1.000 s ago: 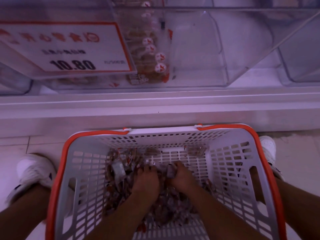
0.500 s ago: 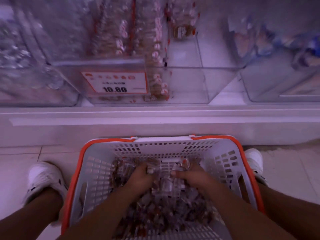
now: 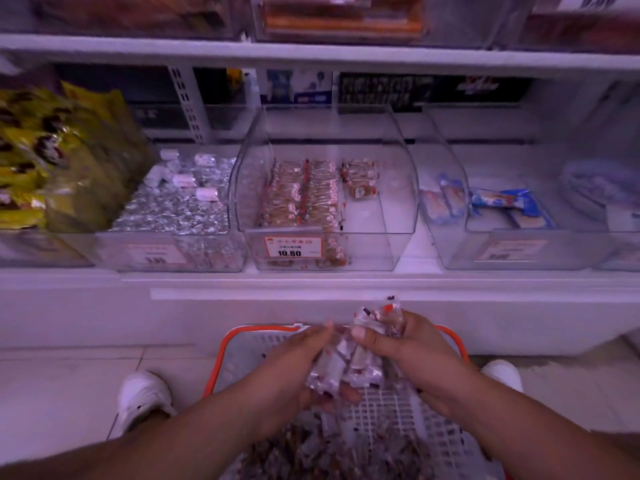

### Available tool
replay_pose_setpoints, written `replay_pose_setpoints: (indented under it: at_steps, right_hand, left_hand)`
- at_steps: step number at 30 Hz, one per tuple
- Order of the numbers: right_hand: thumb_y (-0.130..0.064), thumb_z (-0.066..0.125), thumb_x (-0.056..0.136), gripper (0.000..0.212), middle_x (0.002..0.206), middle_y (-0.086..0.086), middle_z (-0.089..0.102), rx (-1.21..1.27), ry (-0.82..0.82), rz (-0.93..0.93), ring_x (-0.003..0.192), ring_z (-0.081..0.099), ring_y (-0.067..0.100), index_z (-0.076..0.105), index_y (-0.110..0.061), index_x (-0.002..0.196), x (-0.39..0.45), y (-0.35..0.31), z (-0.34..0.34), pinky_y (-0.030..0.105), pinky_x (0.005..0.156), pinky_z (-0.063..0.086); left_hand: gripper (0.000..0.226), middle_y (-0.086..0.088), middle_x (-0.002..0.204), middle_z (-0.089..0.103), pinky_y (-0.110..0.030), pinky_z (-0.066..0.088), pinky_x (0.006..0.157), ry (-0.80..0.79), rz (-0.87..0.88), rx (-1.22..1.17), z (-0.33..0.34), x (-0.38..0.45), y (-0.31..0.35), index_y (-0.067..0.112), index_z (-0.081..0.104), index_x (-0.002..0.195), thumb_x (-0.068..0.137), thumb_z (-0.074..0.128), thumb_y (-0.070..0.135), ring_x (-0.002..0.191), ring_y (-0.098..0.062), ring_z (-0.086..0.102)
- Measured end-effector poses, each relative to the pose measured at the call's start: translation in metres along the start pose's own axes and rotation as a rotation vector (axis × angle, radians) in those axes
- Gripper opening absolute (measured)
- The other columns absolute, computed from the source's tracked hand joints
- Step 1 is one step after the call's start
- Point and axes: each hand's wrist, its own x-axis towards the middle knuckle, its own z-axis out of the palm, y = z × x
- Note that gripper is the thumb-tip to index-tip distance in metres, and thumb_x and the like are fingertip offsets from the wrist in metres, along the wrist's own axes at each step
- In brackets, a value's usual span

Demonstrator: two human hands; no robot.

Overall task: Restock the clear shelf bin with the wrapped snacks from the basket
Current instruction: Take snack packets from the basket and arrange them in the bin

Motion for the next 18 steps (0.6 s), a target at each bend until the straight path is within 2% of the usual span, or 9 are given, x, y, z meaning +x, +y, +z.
replay_pose_setpoints:
  at_steps: [2, 3, 5, 7, 9, 11, 14, 16, 18]
  right_hand:
    - [-0.021, 0.083, 0.071, 0.032, 0.077, 0.013, 0.074, -0.083, 0.003, -0.034, 0.061, 0.066, 0.019, 0.072, 0.001, 0.091, -0.004, -0.003, 0.007, 0.025, 0.054, 0.049]
    - [-0.024, 0.083, 0.068, 0.034, 0.077, 0.013, 0.074, -0.096, 0.001, -0.030, 0.060, 0.066, 0.020, 0.073, -0.001, 0.091, -0.003, -0.004, 0.011, 0.025, 0.053, 0.049]
    - [-0.024, 0.084, 0.065, 0.037, 0.083, 0.019, 0.075, -0.064, -0.012, 0.006, 0.067, 0.071, 0.026, 0.074, -0.002, 0.094, 0.002, -0.006, 0.016, 0.032, 0.057, 0.057]
    - [-0.023, 0.084, 0.064, 0.041, 0.094, 0.026, 0.073, -0.027, -0.038, 0.057, 0.085, 0.072, 0.038, 0.074, -0.001, 0.098, 0.009, -0.013, 0.016, 0.051, 0.075, 0.059]
    - [-0.023, 0.083, 0.066, 0.036, 0.095, 0.024, 0.074, -0.038, -0.105, 0.069, 0.088, 0.072, 0.037, 0.076, -0.004, 0.095, 0.017, -0.018, 0.011, 0.049, 0.076, 0.058]
    - [-0.028, 0.085, 0.062, 0.034, 0.091, 0.020, 0.076, -0.089, -0.138, 0.061, 0.083, 0.073, 0.030, 0.078, -0.009, 0.090, 0.022, -0.024, 0.008, 0.037, 0.068, 0.056]
    - [-0.032, 0.087, 0.057, 0.042, 0.095, 0.023, 0.074, -0.096, -0.121, 0.069, 0.086, 0.071, 0.032, 0.077, -0.008, 0.091, 0.030, -0.023, 0.005, 0.040, 0.074, 0.053]
    - [-0.029, 0.086, 0.062, 0.040, 0.098, 0.025, 0.073, -0.065, -0.129, 0.029, 0.087, 0.069, 0.032, 0.075, -0.006, 0.093, 0.033, -0.022, 0.006, 0.042, 0.076, 0.052]
    - [-0.028, 0.087, 0.062, 0.038, 0.089, 0.016, 0.075, -0.089, -0.053, -0.063, 0.080, 0.069, 0.022, 0.072, -0.007, 0.089, 0.034, -0.022, 0.008, 0.034, 0.071, 0.053]
  left_hand:
    - [0.054, -0.019, 0.117, 0.072, -0.045, 0.047, 0.081, 0.063, -0.030, -0.086, 0.001, -0.004, 0.006, 0.015, 0.070, 0.123, 0.100, 0.038, 0.052, 0.105, -0.045, 0.063]
    - [0.052, -0.021, 0.116, 0.071, -0.048, 0.049, 0.085, 0.055, -0.029, -0.132, 0.001, -0.005, 0.011, 0.011, 0.070, 0.121, 0.099, 0.039, 0.046, 0.107, -0.044, 0.064]
    - [0.043, -0.023, 0.112, 0.071, -0.052, 0.054, 0.089, -0.018, 0.018, -0.160, -0.001, -0.004, 0.023, 0.006, 0.073, 0.114, 0.089, 0.046, 0.029, 0.098, -0.038, 0.068]
    - [0.031, -0.024, 0.111, 0.071, -0.056, 0.056, 0.088, -0.026, 0.071, -0.135, -0.006, 0.000, 0.031, 0.002, 0.072, 0.111, 0.092, 0.050, 0.013, 0.094, -0.036, 0.069]
    - [0.020, -0.019, 0.105, 0.073, -0.053, 0.061, 0.080, 0.065, 0.108, -0.096, -0.013, 0.005, 0.032, 0.001, 0.070, 0.110, 0.095, 0.057, 0.005, 0.086, -0.030, 0.071]
    - [0.022, -0.012, 0.099, 0.074, -0.048, 0.062, 0.073, 0.150, 0.125, -0.075, -0.019, 0.009, 0.032, 0.002, 0.070, 0.110, 0.089, 0.068, 0.009, 0.081, -0.024, 0.073]
    - [0.042, -0.008, 0.092, 0.075, -0.043, 0.061, 0.066, 0.176, 0.093, -0.022, -0.024, 0.011, 0.034, 0.006, 0.069, 0.110, 0.074, 0.080, 0.024, 0.072, -0.027, 0.072]
    - [0.042, -0.005, 0.088, 0.074, -0.040, 0.060, 0.063, 0.147, 0.080, 0.007, -0.025, 0.010, 0.036, 0.010, 0.072, 0.105, 0.070, 0.079, 0.031, 0.070, -0.025, 0.071]
    - [0.035, -0.010, 0.093, 0.075, -0.040, 0.060, 0.064, 0.154, 0.078, -0.028, -0.024, 0.010, 0.039, 0.012, 0.075, 0.103, 0.079, 0.072, 0.038, 0.074, -0.025, 0.072]
